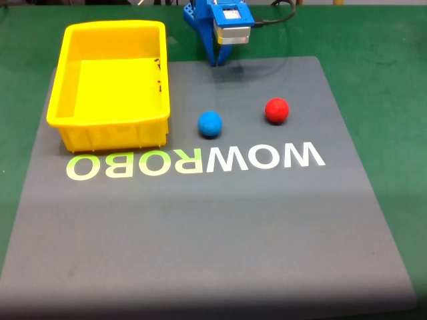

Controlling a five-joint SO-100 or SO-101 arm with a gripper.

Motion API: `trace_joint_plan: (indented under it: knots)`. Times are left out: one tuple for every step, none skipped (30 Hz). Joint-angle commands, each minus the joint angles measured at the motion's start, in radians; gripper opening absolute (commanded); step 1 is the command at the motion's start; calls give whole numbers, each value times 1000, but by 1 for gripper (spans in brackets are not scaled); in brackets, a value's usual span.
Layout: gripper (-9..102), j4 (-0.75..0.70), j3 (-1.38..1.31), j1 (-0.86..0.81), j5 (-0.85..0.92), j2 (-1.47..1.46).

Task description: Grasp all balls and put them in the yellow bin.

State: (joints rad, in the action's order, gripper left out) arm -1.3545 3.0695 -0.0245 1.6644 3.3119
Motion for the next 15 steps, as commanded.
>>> trace_joint_plan:
  knots:
    - [0, -11, 31, -6, 14, 15]
    - [2, -6, 31, -6, 12, 15]
    - [7, 2, 31, -6, 11, 14]
    - [13, 9, 25, -6, 11, 12]
    - [19, 12, 8, -11, 15, 12]
    - [23, 12, -15, -11, 31, 12]
    - [26, 8, -40, -9, 48, 12]
    - [28, 6, -66, -8, 64, 12]
    - [29, 17, -89, -2, 78, 12]
    - [29, 31, -109, 6, 86, 12]
    - [30, 40, -130, 17, 98, 11]
    - [30, 61, -147, 29, 103, 3]
    - [30, 98, -163, 46, 98, -14]
    - [30, 138, -184, 63, 95, -48]
    - [30, 178, -216, 83, 86, -100]
